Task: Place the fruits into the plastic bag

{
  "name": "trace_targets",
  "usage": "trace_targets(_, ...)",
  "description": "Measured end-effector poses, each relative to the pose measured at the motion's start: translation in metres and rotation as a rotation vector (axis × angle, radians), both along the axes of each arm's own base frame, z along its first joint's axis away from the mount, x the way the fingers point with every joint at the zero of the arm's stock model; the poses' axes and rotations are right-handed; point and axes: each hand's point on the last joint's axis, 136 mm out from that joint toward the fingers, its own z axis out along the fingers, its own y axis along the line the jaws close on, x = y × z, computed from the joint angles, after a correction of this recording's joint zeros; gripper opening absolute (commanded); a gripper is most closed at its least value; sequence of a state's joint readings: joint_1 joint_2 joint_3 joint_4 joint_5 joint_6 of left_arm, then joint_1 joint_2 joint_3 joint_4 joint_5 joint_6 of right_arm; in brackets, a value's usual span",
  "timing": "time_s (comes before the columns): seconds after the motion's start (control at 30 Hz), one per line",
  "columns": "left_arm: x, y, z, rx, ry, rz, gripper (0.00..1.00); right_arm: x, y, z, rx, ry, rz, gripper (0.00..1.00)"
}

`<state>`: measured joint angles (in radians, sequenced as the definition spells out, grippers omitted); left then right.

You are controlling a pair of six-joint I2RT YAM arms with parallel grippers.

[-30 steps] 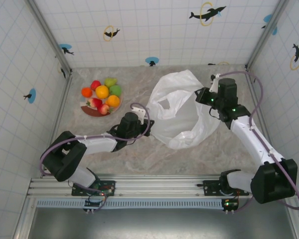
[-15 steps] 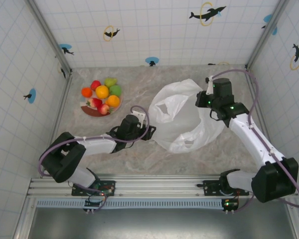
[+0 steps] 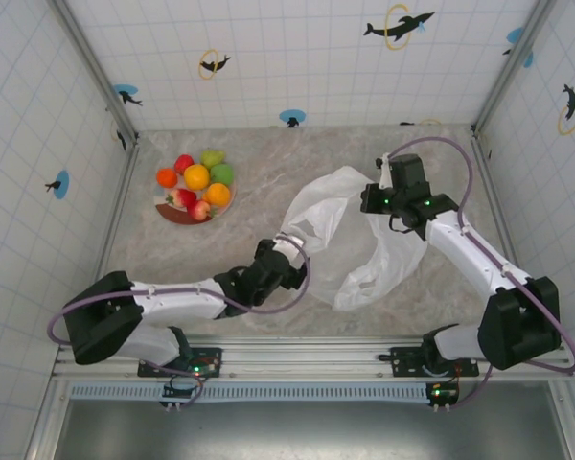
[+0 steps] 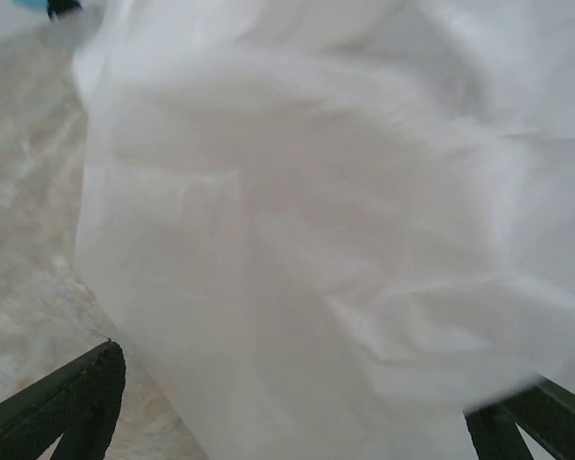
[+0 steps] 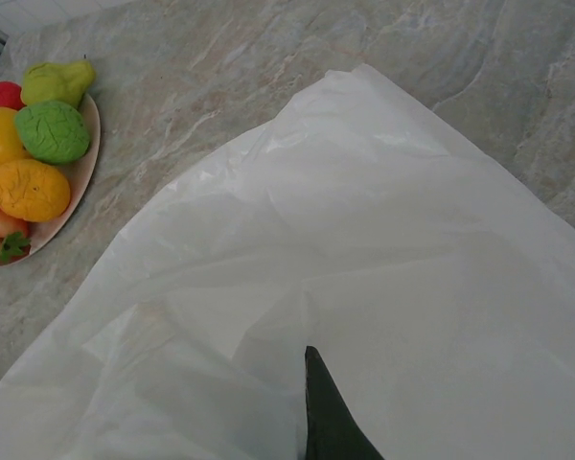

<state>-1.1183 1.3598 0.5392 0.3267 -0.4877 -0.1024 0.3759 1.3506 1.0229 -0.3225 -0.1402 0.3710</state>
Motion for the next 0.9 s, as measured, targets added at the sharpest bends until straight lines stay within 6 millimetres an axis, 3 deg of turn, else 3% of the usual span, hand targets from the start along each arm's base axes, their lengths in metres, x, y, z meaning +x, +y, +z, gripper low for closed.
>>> trace_targets(0.27, -0.023, -0.020, 0.022, 0.144, -0.217, -0.061, 0.93, -0.001, 0.007, -0.002, 0.015, 0.009, 0.019, 0.00)
trace_targets(0.53, -0.007, -0.048, 0.035, 0.234, -0.348, -0.043, 0.91, -0.002, 0.009, -0.003, 0.021, 0.013, 0.027, 0.00)
trace_targets(0.67, 0.005, -0.054, 0.029, 0.292, -0.389, -0.037, 0.72, -0.002, 0.009, -0.003, 0.020, 0.011, 0.031, 0.00)
trace_targets(0.77, 0.022, -0.048, 0.029, 0.313, -0.396, -0.005, 0.44, -0.003, 0.008, -0.005, -0.003, 0.009, 0.045, 0.00)
trace_targets(0.83, 0.031, -0.045, 0.034, 0.297, -0.395, 0.015, 0.21, -0.006, 0.005, -0.008, -0.041, 0.009, 0.065, 0.00)
trace_targets(0.9, 0.032, -0.046, 0.042, 0.245, -0.379, 0.006, 0.11, -0.009, 0.002, -0.013, -0.091, 0.008, 0.087, 0.00)
